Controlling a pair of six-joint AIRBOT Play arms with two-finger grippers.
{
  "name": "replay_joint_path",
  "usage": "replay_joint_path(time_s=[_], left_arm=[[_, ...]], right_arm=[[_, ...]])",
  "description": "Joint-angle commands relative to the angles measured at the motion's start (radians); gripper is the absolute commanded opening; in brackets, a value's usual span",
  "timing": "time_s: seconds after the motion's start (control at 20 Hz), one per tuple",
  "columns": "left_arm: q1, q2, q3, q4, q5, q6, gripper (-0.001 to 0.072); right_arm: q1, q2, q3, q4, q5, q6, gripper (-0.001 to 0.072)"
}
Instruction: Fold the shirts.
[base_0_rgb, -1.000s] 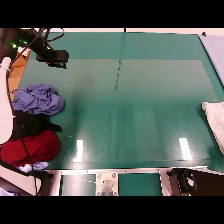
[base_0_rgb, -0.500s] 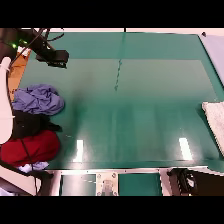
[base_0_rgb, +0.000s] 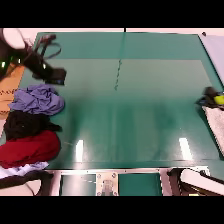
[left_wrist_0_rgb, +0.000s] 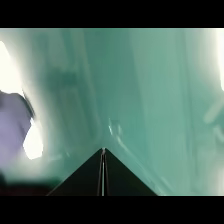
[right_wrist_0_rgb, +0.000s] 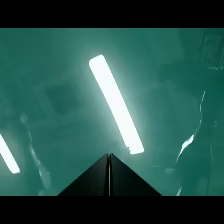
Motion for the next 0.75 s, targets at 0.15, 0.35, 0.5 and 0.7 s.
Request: replay_joint_path(time_s=[0.15,0.35,0.5,0.7], left_arm=[[0.000,0.309,-0.509,-0.033,0.119,-0.040,0.0019],[0.000,0.313,-0.521,-0.029,0.137,-0.040,0.0021],[0.000,0.313,-0.521,-0.029,0.143,-0.040,0.0021],[0.000,0.313,-0.521,-0.029,0.146,-0.040,0.0021]], right_arm=[[0.478,0.105,-0.210,0.012,-0.159,0.037,0.0010],[0.566,0.105,-0.209,0.022,-0.185,0.036,0.0010],[0.577,0.105,-0.209,0.021,-0.185,0.036,0.0011],[0.576,0.105,-0.209,0.021,-0.185,0.036,0.0010]])
